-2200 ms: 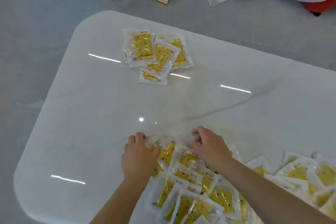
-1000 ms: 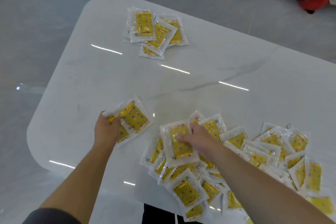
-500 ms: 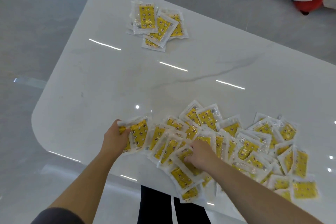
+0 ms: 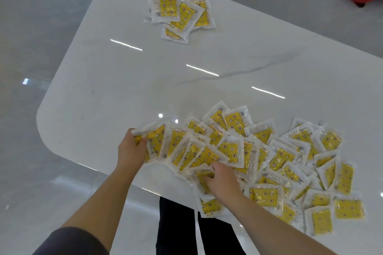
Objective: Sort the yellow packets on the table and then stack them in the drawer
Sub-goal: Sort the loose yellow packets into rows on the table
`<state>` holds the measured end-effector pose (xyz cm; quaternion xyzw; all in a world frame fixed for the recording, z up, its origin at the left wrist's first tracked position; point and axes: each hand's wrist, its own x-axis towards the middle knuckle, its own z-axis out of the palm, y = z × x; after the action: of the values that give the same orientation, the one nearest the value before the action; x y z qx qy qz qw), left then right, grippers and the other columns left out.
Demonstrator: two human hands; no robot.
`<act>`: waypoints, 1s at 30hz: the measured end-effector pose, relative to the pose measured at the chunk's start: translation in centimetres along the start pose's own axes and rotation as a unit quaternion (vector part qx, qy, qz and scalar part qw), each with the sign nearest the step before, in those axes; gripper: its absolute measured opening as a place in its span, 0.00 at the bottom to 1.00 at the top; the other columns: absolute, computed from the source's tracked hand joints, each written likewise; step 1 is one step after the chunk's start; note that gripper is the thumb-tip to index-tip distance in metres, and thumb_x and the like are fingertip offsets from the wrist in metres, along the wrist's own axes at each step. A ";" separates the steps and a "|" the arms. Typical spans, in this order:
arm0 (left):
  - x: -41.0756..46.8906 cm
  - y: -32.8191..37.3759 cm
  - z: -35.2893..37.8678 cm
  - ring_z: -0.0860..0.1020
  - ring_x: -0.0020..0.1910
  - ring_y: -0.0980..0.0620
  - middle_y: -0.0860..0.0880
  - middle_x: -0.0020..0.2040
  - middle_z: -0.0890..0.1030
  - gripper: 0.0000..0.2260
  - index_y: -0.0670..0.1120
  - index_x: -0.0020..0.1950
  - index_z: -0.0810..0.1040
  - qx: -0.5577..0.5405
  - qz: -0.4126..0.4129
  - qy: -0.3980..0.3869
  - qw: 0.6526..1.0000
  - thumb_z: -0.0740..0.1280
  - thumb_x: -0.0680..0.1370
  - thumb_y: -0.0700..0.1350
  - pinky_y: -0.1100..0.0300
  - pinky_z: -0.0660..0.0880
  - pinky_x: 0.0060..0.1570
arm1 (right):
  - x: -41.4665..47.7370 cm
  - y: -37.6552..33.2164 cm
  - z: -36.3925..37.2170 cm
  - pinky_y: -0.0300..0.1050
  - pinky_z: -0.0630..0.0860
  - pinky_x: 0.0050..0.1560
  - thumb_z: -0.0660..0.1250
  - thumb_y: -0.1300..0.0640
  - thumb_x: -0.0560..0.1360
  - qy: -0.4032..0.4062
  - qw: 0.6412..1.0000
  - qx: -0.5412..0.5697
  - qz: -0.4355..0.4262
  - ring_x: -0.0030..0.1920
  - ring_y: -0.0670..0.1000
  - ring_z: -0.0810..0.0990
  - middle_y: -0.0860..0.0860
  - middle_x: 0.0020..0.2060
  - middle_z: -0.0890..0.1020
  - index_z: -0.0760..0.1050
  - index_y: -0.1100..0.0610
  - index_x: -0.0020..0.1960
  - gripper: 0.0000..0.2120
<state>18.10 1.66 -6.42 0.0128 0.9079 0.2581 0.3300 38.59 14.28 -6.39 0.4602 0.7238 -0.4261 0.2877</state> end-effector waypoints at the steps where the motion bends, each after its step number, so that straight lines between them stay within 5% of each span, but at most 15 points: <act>1: 0.0 0.3 -0.3 0.73 0.45 0.48 0.48 0.46 0.76 0.06 0.45 0.56 0.71 -0.004 0.004 0.005 1.000 0.61 0.80 0.40 0.60 0.67 0.40 | 0.1 -0.1 -0.8 0.40 0.62 0.32 0.67 0.57 0.75 -0.017 0.999 0.044 -0.010 0.33 0.46 0.68 0.47 0.34 0.70 0.66 0.52 0.40 0.10; 4: 0.4 1.8 -1.5 0.75 0.45 0.47 0.47 0.46 0.77 0.05 0.46 0.56 0.72 -0.032 0.018 0.030 0.999 0.62 0.80 0.41 0.58 0.70 0.41 | 1.3 -1.0 -4.4 0.40 0.72 0.44 0.70 0.54 0.74 -0.037 0.988 0.146 -0.024 0.46 0.46 0.78 0.46 0.46 0.80 0.74 0.51 0.55 0.11; 7: 2.1 4.7 -2.7 0.76 0.47 0.47 0.48 0.48 0.77 0.05 0.47 0.56 0.71 -0.075 0.017 0.062 0.995 0.62 0.80 0.41 0.57 0.70 0.42 | 3.4 -3.0 -8.7 0.40 0.75 0.49 0.71 0.56 0.75 -0.004 0.969 0.246 -0.030 0.50 0.47 0.81 0.46 0.48 0.82 0.76 0.52 0.59 0.14; 12: 8.1 11.3 -2.5 0.78 0.52 0.46 0.47 0.52 0.79 0.07 0.47 0.57 0.73 -0.108 0.040 0.027 0.993 0.64 0.79 0.42 0.50 0.77 0.52 | 9.1 -7.4 -15.2 0.51 0.78 0.54 0.71 0.58 0.75 0.078 0.909 0.410 0.019 0.49 0.55 0.81 0.52 0.45 0.81 0.73 0.52 0.46 0.07; 17: 15.8 19.4 -0.6 0.78 0.57 0.46 0.48 0.57 0.80 0.13 0.48 0.62 0.75 -0.109 0.086 -0.009 0.990 0.66 0.78 0.42 0.46 0.76 0.59 | 16.4 -12.0 -20.9 0.61 0.77 0.57 0.70 0.65 0.75 0.119 0.838 0.532 0.018 0.49 0.58 0.82 0.54 0.42 0.81 0.72 0.55 0.44 0.08; 22: 22.5 27.1 0.8 0.78 0.51 0.50 0.50 0.58 0.79 0.16 0.48 0.65 0.74 -0.092 0.143 -0.039 0.985 0.67 0.77 0.44 0.60 0.76 0.41 | 22.4 -15.2 -26.2 0.60 0.79 0.55 0.70 0.65 0.75 0.156 0.810 0.566 0.006 0.47 0.56 0.83 0.55 0.45 0.82 0.72 0.56 0.46 0.08; 30: 27.6 31.5 2.5 0.74 0.48 0.49 0.50 0.50 0.73 0.26 0.46 0.67 0.65 -0.011 0.158 0.044 0.986 0.73 0.74 0.47 0.58 0.70 0.41 | 28.4 -14.0 -29.7 0.57 0.80 0.53 0.72 0.57 0.71 0.255 0.905 0.336 0.050 0.50 0.57 0.83 0.56 0.48 0.82 0.74 0.54 0.43 0.07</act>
<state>-6.59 35.42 -9.35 0.1413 0.9051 0.3176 0.2447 13.42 49.47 -10.45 0.6580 0.5624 -0.4974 -0.0573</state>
